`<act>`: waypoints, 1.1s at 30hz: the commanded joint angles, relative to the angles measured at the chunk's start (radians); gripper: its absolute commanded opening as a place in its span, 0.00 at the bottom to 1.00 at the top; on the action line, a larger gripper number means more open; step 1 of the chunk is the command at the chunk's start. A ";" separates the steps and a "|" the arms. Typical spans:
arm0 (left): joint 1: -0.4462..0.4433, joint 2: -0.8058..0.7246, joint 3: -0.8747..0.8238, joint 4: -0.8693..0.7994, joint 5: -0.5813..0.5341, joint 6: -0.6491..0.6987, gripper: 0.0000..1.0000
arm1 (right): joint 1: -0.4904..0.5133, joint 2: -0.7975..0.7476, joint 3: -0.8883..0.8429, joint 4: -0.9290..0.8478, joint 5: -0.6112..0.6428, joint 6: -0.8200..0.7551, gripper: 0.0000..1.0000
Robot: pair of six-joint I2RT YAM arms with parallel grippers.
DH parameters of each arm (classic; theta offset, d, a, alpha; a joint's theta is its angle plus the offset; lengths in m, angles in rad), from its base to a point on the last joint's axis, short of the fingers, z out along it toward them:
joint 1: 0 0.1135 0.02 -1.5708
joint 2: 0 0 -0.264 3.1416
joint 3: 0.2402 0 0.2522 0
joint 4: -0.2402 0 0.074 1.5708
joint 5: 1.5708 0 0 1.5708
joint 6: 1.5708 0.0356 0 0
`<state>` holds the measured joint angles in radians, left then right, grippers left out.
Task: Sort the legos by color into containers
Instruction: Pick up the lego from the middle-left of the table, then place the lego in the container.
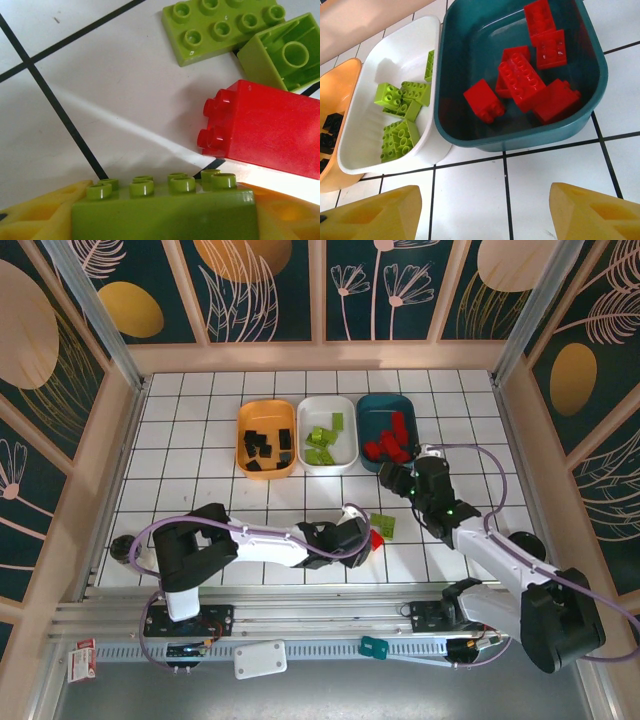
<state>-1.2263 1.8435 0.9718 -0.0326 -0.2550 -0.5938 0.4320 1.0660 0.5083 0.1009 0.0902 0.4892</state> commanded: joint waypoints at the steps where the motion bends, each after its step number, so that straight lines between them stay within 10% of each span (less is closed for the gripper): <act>1: -0.002 -0.007 -0.044 0.005 0.023 -0.026 0.57 | 0.007 -0.030 -0.015 0.001 0.042 0.020 0.69; 22: 0.169 -0.378 -0.173 -0.030 0.025 -0.053 0.43 | 0.007 -0.123 -0.046 -0.034 0.050 0.040 0.69; 33: 0.358 -0.213 0.232 -0.023 0.197 0.069 0.44 | 0.010 -0.193 -0.073 -0.073 0.054 0.052 0.69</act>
<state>-0.9199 1.5646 1.1088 -0.0723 -0.1520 -0.5694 0.4332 0.9012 0.4561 0.0525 0.1158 0.5304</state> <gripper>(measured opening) 0.611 0.687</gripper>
